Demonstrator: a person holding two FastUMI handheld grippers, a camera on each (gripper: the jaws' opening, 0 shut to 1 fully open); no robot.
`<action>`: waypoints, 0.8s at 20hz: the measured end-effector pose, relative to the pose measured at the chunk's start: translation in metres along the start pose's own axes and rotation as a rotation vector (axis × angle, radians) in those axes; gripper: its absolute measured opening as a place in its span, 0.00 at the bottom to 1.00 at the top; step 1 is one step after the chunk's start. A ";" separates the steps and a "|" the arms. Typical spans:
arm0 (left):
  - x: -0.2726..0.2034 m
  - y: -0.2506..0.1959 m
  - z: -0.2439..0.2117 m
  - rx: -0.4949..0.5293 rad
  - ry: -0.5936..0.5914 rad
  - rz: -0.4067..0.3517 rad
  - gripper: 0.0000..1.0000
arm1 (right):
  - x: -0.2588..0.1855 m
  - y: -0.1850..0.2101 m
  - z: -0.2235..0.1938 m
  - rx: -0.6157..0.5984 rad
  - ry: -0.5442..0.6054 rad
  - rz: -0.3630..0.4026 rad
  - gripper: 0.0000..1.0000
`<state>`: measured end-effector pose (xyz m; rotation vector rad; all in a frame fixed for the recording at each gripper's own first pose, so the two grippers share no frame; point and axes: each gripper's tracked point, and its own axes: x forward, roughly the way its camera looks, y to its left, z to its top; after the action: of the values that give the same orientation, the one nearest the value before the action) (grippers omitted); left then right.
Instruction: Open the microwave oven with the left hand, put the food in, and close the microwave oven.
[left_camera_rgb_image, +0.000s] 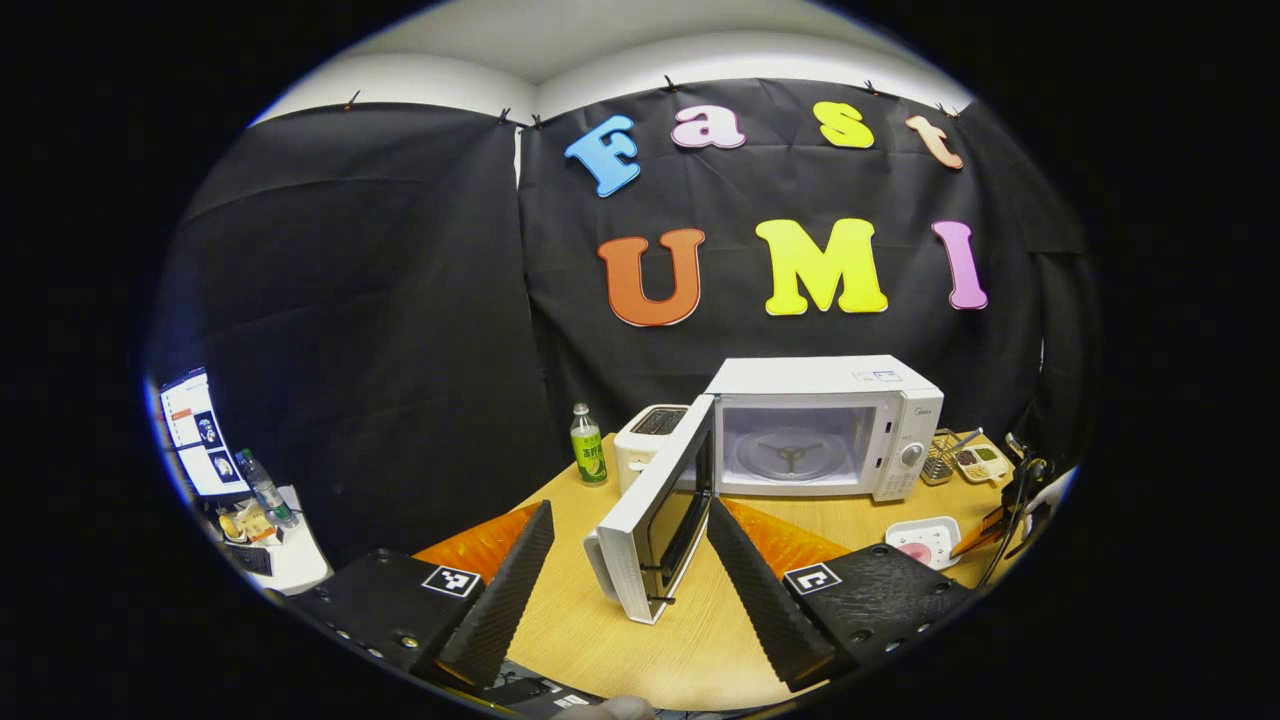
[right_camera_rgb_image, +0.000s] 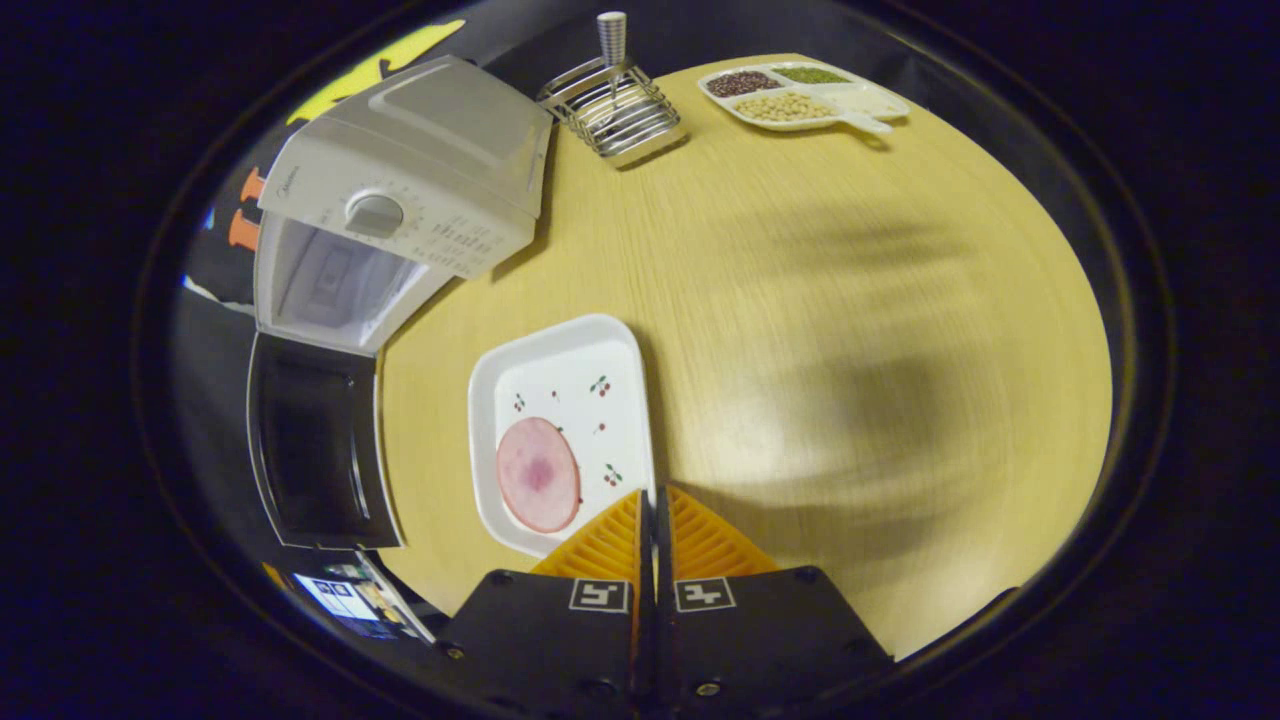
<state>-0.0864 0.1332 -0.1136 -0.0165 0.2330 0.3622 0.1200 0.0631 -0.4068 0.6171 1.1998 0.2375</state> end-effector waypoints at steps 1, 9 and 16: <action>0.003 0.001 -0.001 0.004 0.002 -0.012 0.94 | -0.005 0.005 0.001 0.015 -0.025 0.020 0.04; 0.016 -0.002 0.011 0.029 -0.010 -0.108 0.94 | -0.031 0.086 -0.012 -0.008 -0.174 0.152 0.04; 0.022 -0.019 0.018 0.043 -0.017 -0.194 0.94 | -0.016 0.212 -0.018 0.124 -0.285 0.304 0.03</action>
<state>-0.0560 0.1243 -0.1017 0.0067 0.2201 0.1645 0.1285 0.2338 -0.2785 0.9118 0.8478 0.3206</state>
